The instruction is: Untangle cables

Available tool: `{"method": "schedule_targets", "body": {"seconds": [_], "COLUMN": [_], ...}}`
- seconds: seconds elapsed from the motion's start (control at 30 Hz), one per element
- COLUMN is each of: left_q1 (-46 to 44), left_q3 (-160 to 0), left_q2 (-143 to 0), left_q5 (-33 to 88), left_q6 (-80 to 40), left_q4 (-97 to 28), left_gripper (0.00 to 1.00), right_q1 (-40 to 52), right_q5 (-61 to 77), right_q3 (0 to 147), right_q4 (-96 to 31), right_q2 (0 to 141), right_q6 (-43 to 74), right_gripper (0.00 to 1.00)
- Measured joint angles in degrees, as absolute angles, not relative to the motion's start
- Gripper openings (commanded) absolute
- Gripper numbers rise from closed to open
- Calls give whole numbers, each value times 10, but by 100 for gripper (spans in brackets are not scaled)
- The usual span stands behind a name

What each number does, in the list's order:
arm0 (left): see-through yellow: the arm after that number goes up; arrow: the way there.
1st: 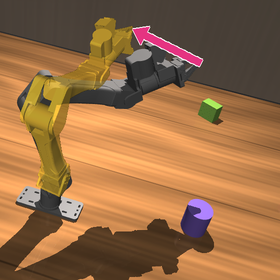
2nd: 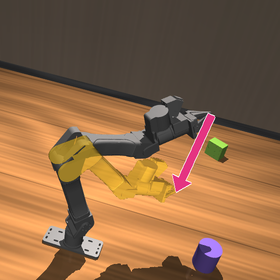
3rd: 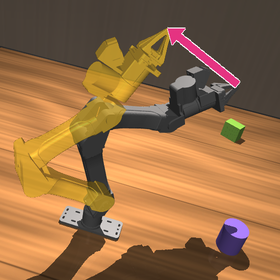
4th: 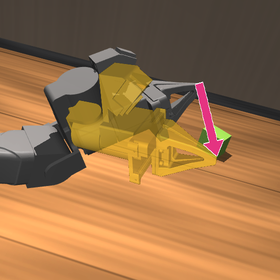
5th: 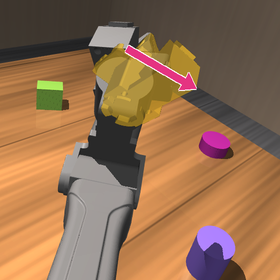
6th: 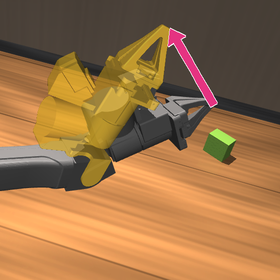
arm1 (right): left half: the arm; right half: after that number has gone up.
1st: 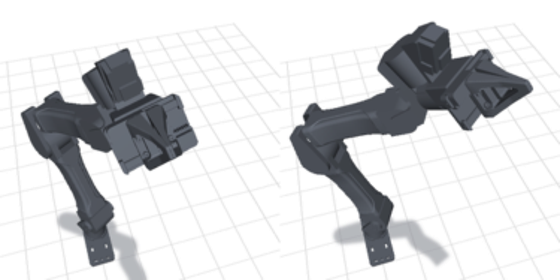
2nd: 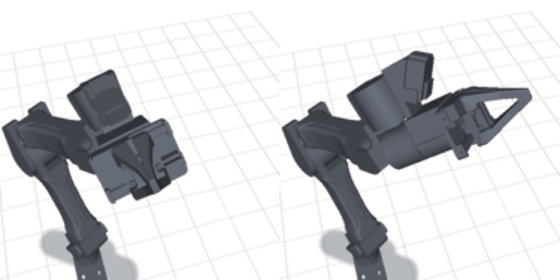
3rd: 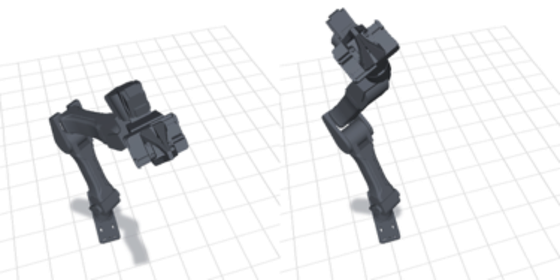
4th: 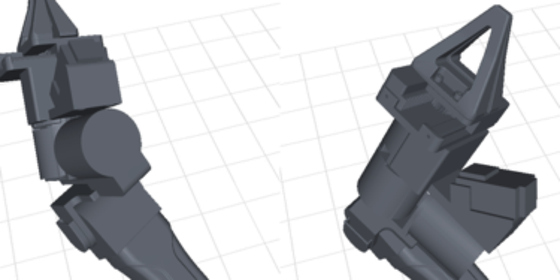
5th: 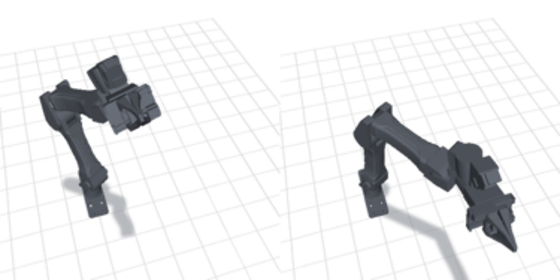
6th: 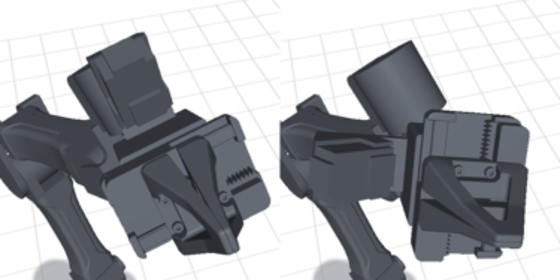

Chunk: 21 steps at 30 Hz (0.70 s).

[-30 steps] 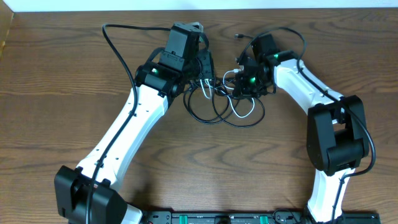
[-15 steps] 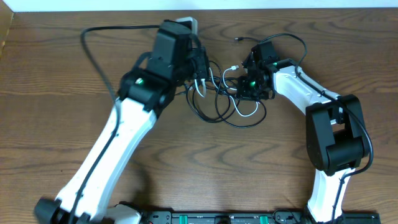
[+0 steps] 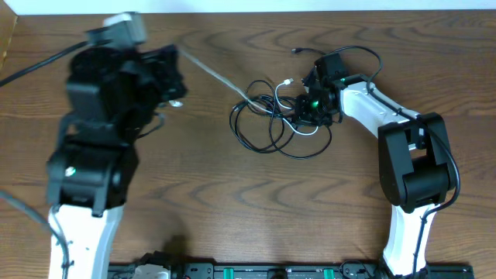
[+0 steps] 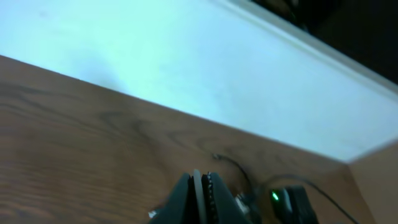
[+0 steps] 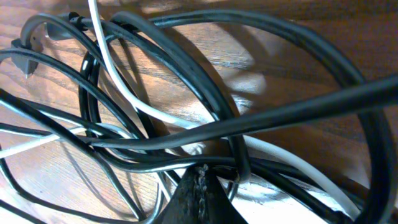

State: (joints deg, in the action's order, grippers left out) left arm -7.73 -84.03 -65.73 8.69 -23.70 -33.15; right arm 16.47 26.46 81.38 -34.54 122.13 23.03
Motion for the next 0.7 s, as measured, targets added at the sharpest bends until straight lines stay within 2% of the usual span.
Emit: {"method": "schedule_targets", "body": {"seconds": [0.43, 0.6, 0.67, 0.7], "left_q1": [103, 126, 123, 121], "left_q3": [-840, -840, -840, -840], "left_q2": [-637, -647, -657, -663], "left_q5": [87, 87, 92, 95], "left_q6": [-213, -209, -207, -204], "left_q4": [-336, -373, -393, -401], "left_gripper": [8, 8, 11, 22], "right_q1": [164, 164, 164, 164], "right_q5": [266, 266, 266, 266], "right_q3": [814, 814, 814, 814], "right_q4": [-345, -345, -345, -345], "right_q2": [1221, 1221, 1221, 1221], "right_q6": [231, 231, 231, 231], "right_gripper": [1, 1, 1, 1]}}
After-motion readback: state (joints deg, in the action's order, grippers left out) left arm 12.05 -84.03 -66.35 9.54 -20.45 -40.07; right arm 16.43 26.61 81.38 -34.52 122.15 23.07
